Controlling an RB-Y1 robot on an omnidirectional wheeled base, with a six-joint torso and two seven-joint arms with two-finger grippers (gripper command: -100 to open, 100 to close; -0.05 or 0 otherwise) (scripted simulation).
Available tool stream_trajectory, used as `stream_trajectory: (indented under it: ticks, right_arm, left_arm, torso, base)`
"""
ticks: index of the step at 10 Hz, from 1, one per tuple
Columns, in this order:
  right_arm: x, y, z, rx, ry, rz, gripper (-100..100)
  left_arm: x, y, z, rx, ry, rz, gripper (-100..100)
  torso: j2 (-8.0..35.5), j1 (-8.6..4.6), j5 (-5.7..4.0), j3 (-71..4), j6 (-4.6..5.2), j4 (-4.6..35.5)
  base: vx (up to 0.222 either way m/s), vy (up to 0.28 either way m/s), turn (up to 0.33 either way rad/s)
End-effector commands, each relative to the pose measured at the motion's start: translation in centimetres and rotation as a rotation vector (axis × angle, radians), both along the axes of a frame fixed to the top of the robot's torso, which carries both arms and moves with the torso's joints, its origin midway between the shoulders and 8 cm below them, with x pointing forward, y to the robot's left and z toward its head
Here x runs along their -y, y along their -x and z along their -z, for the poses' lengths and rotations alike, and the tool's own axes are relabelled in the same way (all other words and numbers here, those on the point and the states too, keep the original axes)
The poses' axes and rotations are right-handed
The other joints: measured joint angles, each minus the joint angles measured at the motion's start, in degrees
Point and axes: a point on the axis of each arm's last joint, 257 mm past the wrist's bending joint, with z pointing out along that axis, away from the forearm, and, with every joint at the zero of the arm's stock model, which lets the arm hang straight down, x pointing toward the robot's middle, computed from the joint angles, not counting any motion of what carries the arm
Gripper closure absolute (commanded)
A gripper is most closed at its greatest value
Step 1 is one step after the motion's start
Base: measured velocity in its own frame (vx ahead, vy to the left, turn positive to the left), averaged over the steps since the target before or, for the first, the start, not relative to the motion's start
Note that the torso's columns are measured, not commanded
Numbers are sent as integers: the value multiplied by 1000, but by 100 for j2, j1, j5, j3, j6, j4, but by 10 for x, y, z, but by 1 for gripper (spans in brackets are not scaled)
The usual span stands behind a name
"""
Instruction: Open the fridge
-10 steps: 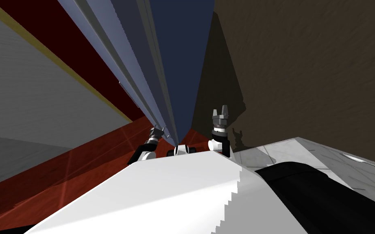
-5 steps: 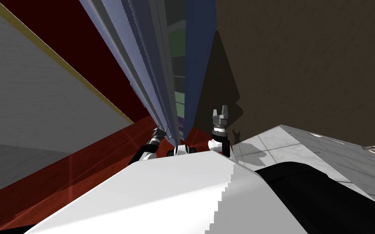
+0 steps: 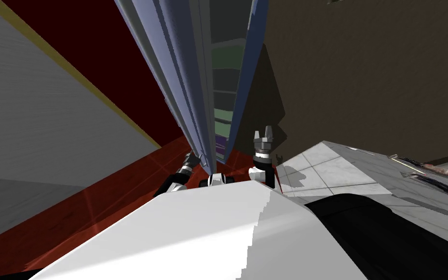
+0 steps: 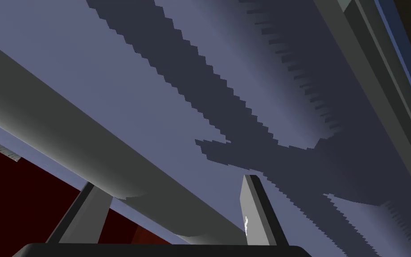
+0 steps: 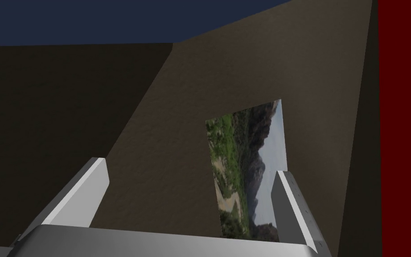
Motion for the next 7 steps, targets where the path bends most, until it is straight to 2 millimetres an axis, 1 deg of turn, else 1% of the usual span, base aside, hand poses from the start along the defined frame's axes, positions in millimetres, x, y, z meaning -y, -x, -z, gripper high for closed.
stream_trajectory:
  ticks: [1,2,3,4,5,6,7]
  right_arm:
    - [0,0,0,0,0,0,0]
    - [0,0,0,0,-1,0,0]
    - [0,0,0,0,0,0,0]
    - [0,0,0,0,0,0,0]
    - [0,0,0,0,0,0,0]
    - [0,0,0,0,0,0,0]
    - [0,0,0,0,0,0,0]
  left_arm:
    - [3,1,0,-1,-1,12,100]
    - [5,0,-1,0,0,24,100]
    - [8,-1,-1,1,1,37,100]
    - [10,-2,-1,2,1,50,100]
    - [10,-2,-1,2,1,50,100]
    - [13,-3,-1,2,1,62,100]
    - [15,-3,-2,3,1,74,100]
  torso:
    - [-7,-21,-2,-3,-3,-2]
    - [-15,-65,-6,-3,4,-17]
    - [-18,-23,-3,-8,15,-19]
    - [-14,44,9,-8,5,-14]
    - [9,76,18,4,-5,-9]
    - [-15,29,14,-3,-13,-13]
    - [-38,-4,6,-17,3,-17]
  base:
    - [-50,109,0]
    - [-33,179,-178]
    - [-71,320,-294]
    - [-169,403,-319]
    - [-110,309,-91]
    - [-77,258,-121]
    - [-104,314,-265]
